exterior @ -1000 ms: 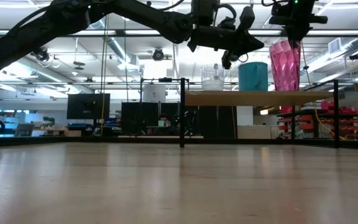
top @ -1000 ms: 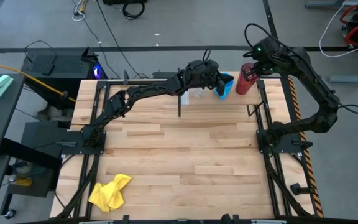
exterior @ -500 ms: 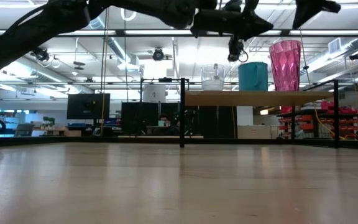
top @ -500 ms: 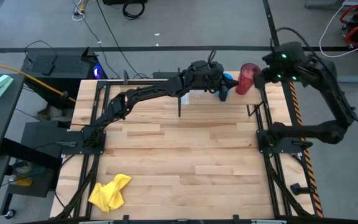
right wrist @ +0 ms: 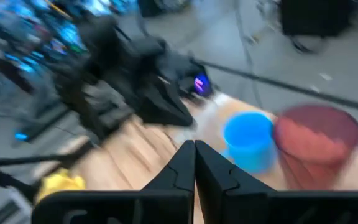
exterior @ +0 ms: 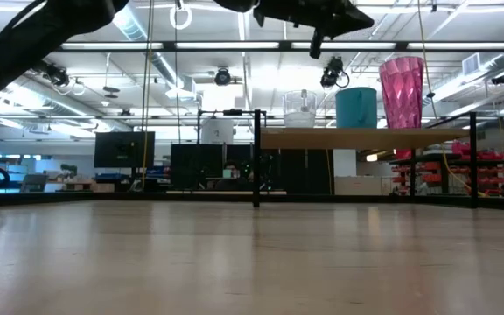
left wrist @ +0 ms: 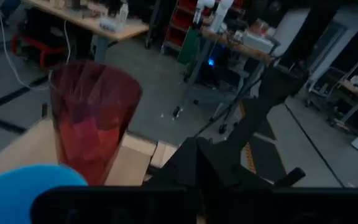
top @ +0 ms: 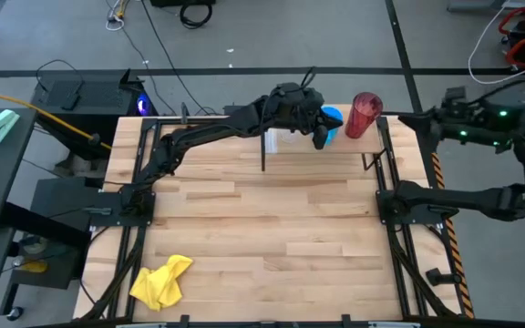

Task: Stack small to large cups/mugs on shelf
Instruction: Return to Home Position

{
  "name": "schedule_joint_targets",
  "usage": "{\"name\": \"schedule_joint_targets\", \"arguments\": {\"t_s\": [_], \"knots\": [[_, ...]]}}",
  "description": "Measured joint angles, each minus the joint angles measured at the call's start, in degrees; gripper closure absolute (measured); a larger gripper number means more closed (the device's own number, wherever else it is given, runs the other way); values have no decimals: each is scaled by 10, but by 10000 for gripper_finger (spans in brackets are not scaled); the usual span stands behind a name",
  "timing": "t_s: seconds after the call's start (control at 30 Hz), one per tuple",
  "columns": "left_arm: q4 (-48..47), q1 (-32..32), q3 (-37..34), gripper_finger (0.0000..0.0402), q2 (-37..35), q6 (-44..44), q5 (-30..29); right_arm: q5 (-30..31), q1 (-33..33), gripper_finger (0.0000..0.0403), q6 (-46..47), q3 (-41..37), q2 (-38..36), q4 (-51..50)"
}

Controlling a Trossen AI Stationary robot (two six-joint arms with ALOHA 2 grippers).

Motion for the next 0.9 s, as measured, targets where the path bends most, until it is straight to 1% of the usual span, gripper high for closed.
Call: {"name": "schedule_joint_targets", "arguments": {"t_s": [0.1, 0.17, 0.3, 0.37, 0.53, 0.67, 0.77, 0.9], "knots": [[-43, 3, -1, 390, -7, 4, -2, -25, 4, 390, -2, 0, -10, 39], [-67, 4, -1, 386, -14, 11, -5, -37, 4, 391, -4, 0, -10, 47], [-108, 13, -1, 383, -43, 22, -11, -65, 4, 390, -24, -1, 9, 81], [-120, 19, -1, 383, -62, 26, -18, -80, 4, 389, -35, -1, 21, 118], [-191, 32, -1, 391, -115, 55, -72, -116, 4, 389, -67, -1, 58, 205], [-260, 38, -1, 389, -150, 60, -113, -131, 5, 391, -95, -1, 94, 224], [-297, 35, -1, 380, -164, 70, -125, -140, 28, 391, -107, -1, 118, 243], [-339, 25, -1, 376, -175, 80, -138, -139, 98, 391, -113, -2, 139, 275]]}}
